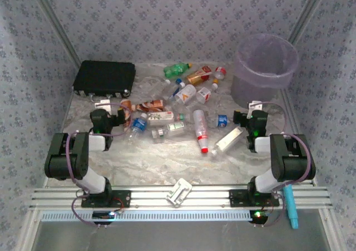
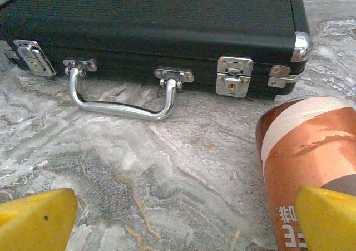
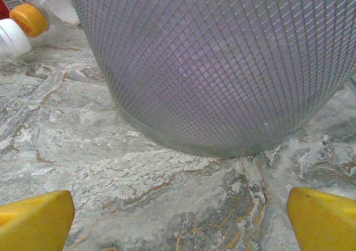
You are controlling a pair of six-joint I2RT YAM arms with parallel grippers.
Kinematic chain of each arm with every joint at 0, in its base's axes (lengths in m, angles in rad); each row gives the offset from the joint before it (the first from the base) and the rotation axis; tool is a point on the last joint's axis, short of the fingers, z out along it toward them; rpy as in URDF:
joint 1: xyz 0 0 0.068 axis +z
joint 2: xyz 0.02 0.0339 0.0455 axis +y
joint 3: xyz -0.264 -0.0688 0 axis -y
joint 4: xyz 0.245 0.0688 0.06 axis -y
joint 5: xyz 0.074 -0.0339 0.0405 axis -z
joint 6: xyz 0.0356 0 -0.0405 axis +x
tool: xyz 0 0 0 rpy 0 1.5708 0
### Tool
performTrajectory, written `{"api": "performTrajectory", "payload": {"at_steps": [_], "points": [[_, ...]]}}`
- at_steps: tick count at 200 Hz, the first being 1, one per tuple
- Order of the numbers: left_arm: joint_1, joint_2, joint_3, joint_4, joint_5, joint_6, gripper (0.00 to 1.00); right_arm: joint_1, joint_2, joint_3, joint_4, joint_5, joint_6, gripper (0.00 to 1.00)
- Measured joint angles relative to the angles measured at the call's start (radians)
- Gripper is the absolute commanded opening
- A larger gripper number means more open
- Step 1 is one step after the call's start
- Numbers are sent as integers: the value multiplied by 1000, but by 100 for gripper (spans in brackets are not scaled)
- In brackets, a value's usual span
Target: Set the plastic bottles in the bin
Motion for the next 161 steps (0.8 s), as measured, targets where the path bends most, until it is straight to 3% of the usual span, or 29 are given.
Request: {"api": "performTrajectory", "payload": {"at_steps": [161], "points": [[2, 0, 0, 0, 11, 0, 100, 0, 0, 1, -3, -3, 0, 100]]}}
